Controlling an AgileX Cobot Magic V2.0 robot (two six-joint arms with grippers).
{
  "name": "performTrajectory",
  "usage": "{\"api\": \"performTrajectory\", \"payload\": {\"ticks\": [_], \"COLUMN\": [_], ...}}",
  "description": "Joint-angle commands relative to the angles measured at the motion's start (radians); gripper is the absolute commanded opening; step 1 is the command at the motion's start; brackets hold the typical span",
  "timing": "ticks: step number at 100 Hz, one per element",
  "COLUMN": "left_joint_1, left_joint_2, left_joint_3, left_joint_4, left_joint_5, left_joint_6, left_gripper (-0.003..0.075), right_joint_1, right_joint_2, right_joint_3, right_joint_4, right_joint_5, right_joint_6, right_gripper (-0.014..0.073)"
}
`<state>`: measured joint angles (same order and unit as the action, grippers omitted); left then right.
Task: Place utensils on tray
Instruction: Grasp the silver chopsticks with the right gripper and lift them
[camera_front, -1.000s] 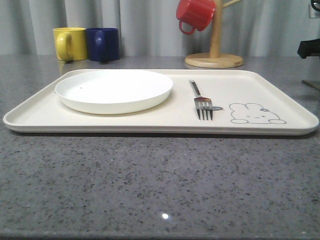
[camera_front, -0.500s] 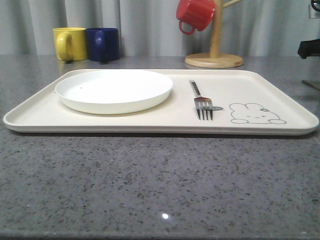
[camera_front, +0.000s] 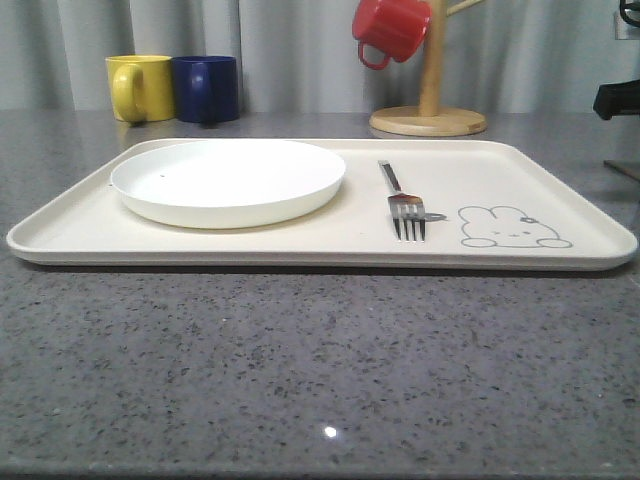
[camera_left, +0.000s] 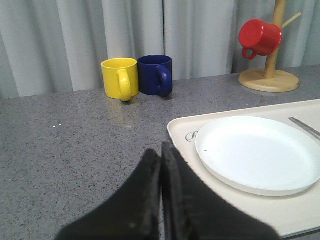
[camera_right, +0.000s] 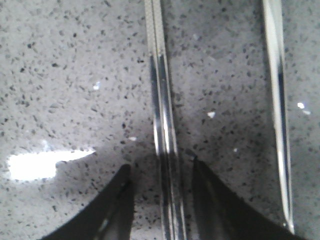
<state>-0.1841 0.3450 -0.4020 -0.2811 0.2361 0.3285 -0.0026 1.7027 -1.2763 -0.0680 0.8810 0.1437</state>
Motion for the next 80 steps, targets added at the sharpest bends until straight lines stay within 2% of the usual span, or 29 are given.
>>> {"api": "performTrajectory", "payload": {"ticks": [1,20,29,59,80], "left_joint_1": [-0.005,-0.005,-0.005,-0.005,-0.005], "left_joint_2": [0.007,0.007,0.007,0.007,0.007], "left_joint_3": [-0.03,-0.03,-0.03,-0.03,-0.03], "left_joint_4": [-0.014,-0.014,-0.014,-0.014,-0.014], "left_joint_5": [-0.081,-0.081,-0.081,-0.081,-0.081], "left_joint_6": [-0.005,-0.005,-0.005,-0.005,-0.005], "left_gripper": [-0.0018,-0.0018,-0.0018,-0.0018,-0.0018], "right_joint_1": [-0.008,-0.008,-0.008,0.013,0.106], "right_joint_2": [-0.021,-0.021,-0.029,-0.142,-0.234], "right_joint_3": [-0.022,-0.023,-0.023,-0.098,-0.115], "right_joint_4": [-0.009,-0.009,-0.007,-0.003,-0.001], "right_joint_5": [-0.003,-0.003,0.002,0.115,0.141], "right_joint_6": [-0.015,-0.015,-0.014,0.035,0.142], "right_gripper": [0.0213,0.002,-0.0035,-0.0036,-0.0036]}}
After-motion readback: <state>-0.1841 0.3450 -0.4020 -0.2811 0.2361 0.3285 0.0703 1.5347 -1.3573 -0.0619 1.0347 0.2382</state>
